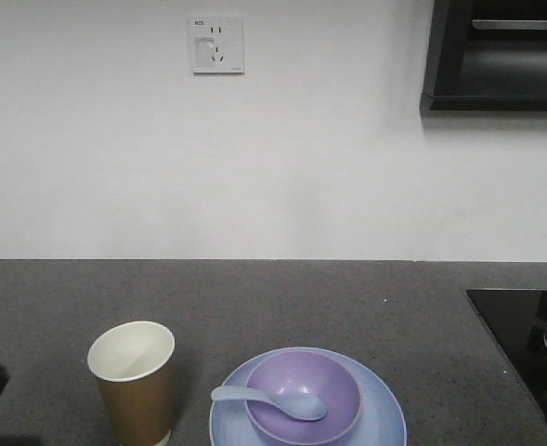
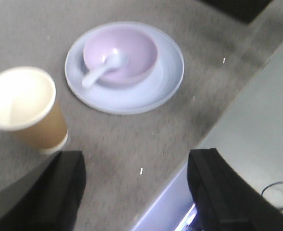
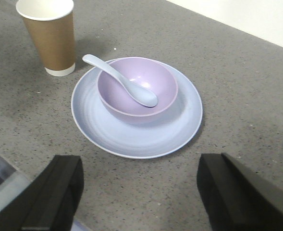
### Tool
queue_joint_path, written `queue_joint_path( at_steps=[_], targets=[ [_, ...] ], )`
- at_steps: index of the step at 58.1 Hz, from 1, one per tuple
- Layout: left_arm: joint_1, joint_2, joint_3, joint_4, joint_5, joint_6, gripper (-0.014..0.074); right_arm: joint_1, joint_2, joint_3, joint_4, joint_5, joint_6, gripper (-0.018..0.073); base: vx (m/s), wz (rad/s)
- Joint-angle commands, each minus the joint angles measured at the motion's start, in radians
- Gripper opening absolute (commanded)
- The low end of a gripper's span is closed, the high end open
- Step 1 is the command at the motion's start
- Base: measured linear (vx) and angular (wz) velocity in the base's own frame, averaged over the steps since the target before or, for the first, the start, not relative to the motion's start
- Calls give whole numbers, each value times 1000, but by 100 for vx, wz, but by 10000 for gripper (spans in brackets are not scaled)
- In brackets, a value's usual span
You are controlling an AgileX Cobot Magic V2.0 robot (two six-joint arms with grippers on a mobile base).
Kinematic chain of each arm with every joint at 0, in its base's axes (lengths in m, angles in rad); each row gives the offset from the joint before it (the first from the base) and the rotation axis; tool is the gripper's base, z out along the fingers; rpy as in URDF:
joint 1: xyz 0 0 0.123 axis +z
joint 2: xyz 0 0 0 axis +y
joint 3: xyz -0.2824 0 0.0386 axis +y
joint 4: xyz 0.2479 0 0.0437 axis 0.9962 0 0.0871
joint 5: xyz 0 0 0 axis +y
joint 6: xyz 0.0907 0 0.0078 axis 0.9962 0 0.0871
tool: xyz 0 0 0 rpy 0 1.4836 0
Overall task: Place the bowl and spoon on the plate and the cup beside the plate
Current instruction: 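Withdraw the left gripper upward away from the cup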
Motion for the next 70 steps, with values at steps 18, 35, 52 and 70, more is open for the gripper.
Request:
queue_joint_path(
  at_steps=[18, 35, 52, 70],
  targets=[
    [-9, -365, 242, 429, -182, -474, 534, 1, -5, -28, 51, -36, -7, 561, 0, 0],
    [-9, -441, 317, 453, -259, -523, 378, 1, -5, -28, 52, 10, -13, 386, 0, 0],
    [-9, -441, 317, 453, -281, -523, 55, 1, -5, -28, 52, 23, -13, 34, 0, 0],
    [-9, -441, 317, 453, -313, -523, -7, 1, -5, -28, 52, 18, -11, -13, 0, 0]
  ],
)
